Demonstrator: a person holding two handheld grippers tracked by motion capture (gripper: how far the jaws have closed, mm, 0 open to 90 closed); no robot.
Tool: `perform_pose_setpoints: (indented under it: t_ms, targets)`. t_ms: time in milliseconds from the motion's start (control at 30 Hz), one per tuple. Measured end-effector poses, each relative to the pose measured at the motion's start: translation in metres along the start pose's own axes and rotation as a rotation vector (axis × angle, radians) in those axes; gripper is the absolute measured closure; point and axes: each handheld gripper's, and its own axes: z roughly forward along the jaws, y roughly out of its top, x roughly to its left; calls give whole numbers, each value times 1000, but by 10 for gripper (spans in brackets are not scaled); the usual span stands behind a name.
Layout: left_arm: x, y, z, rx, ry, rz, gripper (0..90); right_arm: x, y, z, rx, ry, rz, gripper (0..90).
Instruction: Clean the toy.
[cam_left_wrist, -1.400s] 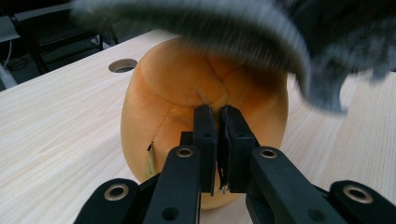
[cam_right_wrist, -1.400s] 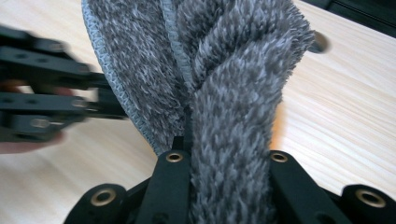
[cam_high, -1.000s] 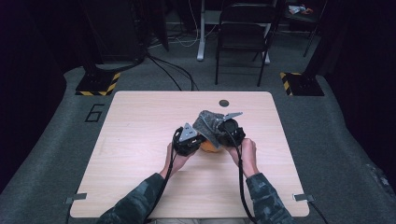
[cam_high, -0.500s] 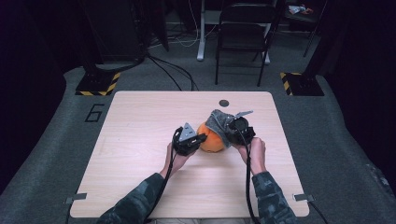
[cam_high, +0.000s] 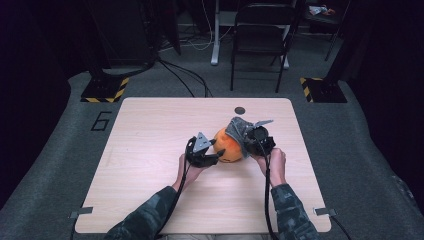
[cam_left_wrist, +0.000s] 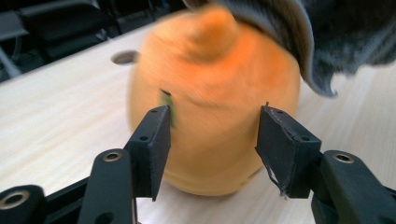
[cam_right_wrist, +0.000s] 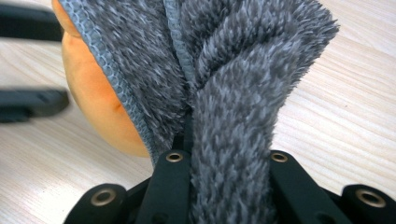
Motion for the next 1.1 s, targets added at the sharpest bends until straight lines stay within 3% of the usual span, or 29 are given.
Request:
perform_pose_setpoints:
  t_ms: [133, 367, 467, 633, 733, 933, 1100]
  targets:
    - [1, 0, 5, 7, 10, 17, 484, -1, -1, 1, -7, -2, -7, 789]
    - [-3, 8, 12, 6, 20, 42, 497, -9, -3, -3, -21, -25, 24, 772]
    - [-5, 10, 14, 10, 33, 64, 497, -16, -6, -8, -28, -42, 41, 736]
    - [-1, 14, 16, 12, 42, 43, 495, -37, -23, -17, -29, -95, 105, 723]
    - [3, 15, 16, 24, 46, 42, 485, -51, -39, -16, 0, -89, 141, 702]
    - [5, 19, 20, 29, 59, 46, 463, -73, -78, -2, 108, -124, 181, 631]
    - [6, 31, 31, 41, 64, 63, 443, -79, -98, 12, 159, -142, 205, 551]
